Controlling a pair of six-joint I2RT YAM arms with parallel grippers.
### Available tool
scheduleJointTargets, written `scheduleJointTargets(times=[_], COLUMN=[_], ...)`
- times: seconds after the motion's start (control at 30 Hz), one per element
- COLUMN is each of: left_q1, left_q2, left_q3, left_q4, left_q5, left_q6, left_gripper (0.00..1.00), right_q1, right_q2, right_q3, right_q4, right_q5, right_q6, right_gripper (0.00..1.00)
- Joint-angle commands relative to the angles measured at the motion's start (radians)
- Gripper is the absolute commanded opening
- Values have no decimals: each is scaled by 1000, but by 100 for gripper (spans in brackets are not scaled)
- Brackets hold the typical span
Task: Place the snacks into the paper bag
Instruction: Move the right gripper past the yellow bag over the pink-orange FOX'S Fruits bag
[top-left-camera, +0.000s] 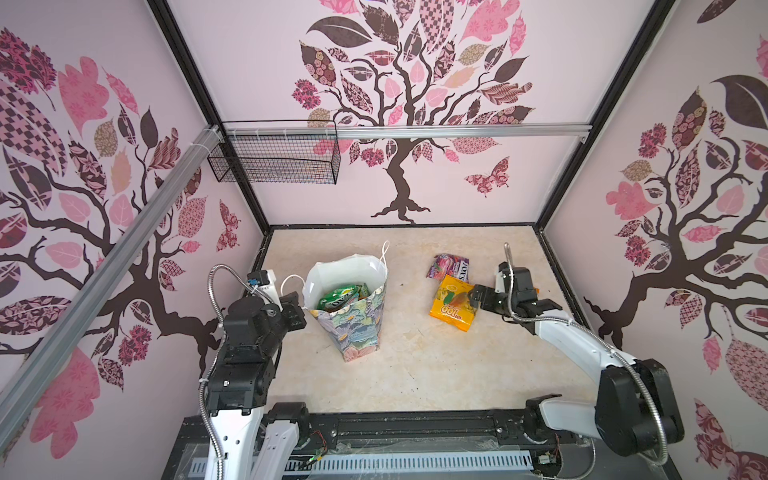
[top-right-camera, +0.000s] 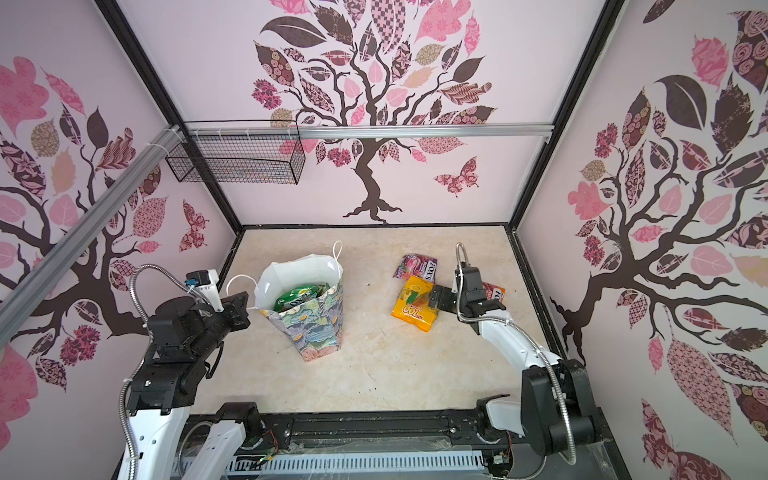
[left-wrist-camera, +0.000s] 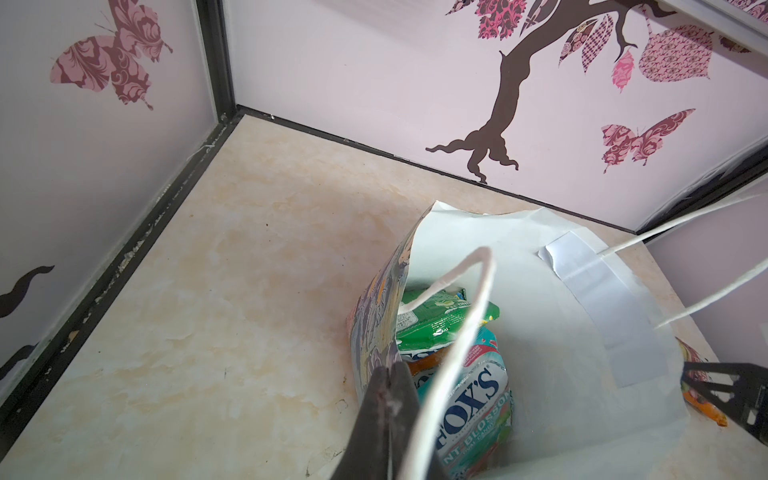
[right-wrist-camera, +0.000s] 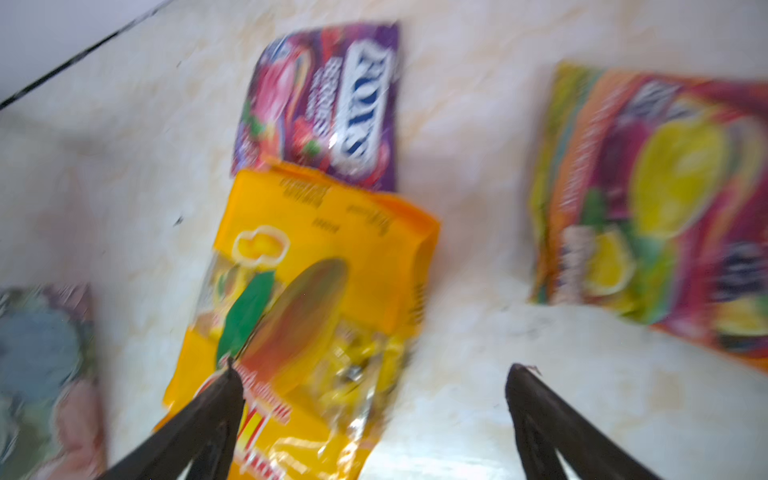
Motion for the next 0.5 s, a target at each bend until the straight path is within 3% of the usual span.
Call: scheduleJointTargets(times=[0.0, 0.13, 0.47], left_q1=[3, 4, 3], left_q2=[-4, -4, -12], left_q3=[1, -2, -9], left_q4=[21, 23, 24], left_q5=[-4, -1, -2], left_q6=[6, 5, 5], left_gripper=[8, 9, 9], right_q1=[-26, -33, -122], right_q2=[87, 192, 380], right_q3=[100, 208, 290], right_q4=[-23, -42, -9], right_q5=[135, 240, 266], right_q6=[-58, -92, -111], right_gripper=[100, 100, 100])
